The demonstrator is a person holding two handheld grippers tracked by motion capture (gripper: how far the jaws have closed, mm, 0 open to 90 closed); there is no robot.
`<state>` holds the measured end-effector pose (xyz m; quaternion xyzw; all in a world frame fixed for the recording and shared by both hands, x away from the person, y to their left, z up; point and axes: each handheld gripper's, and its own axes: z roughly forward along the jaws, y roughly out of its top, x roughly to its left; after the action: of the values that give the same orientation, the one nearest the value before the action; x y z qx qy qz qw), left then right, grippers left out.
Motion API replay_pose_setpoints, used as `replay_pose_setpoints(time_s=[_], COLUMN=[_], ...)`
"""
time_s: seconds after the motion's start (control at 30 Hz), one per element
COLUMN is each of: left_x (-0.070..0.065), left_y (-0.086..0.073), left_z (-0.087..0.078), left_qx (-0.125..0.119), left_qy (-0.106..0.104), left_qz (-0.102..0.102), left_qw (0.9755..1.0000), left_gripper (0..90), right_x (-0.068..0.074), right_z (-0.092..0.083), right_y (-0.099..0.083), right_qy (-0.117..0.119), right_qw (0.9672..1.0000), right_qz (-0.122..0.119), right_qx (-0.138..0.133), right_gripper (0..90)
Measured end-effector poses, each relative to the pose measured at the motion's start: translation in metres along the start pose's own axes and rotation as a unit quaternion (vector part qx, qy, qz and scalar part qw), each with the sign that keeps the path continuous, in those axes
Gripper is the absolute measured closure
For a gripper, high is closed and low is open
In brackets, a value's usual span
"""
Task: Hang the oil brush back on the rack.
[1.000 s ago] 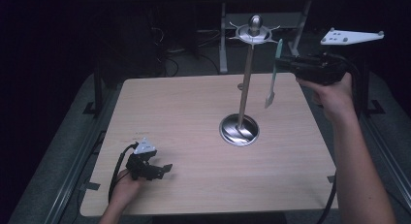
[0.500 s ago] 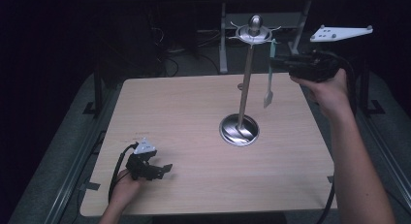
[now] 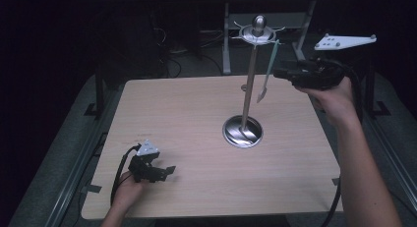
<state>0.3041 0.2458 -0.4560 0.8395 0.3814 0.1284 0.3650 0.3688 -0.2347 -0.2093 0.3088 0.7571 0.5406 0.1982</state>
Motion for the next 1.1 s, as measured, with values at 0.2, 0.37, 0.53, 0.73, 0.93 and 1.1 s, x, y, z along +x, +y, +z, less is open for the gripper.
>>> replay_pose_setpoints(time_s=[0.2,0.37,0.53,0.73,0.93,1.1], left_x=[-0.001,0.000,0.001,0.002,0.002,0.001], left_y=[0.002,0.001,0.000,0.000,0.000,-0.001], left_z=[0.001,0.000,-0.001,-0.001,-0.001,-0.002], left_qx=[0.002,-0.001,-0.002,-0.002,-0.003,-0.006], left_qy=[0.000,-0.001,0.000,0.000,0.001,0.002], left_qz=[0.003,-0.001,0.000,-0.001,0.000,-0.003], left_qw=[1.0000,1.0000,1.0000,1.0000,1.0000,1.0000], left_gripper=[13.3,13.3,13.3,13.3,13.3,13.3], right_x=[0.000,0.000,0.000,0.001,0.000,0.000], right_z=[-0.002,-0.002,-0.003,-0.004,-0.003,-0.003], right_y=[-0.023,-0.037,-0.054,-0.075,-0.098,-0.114], right_qy=[-0.007,-0.009,-0.013,-0.018,-0.023,-0.031], right_qw=[0.9999,0.9998,0.9996,0.9994,0.9992,0.9989], right_qz=[0.008,0.016,0.022,0.026,0.027,0.029], right_qx=[0.003,0.006,0.011,0.014,0.016,0.019], right_gripper=[42.9,40.1,37.9,36.0,33.4,30.9])
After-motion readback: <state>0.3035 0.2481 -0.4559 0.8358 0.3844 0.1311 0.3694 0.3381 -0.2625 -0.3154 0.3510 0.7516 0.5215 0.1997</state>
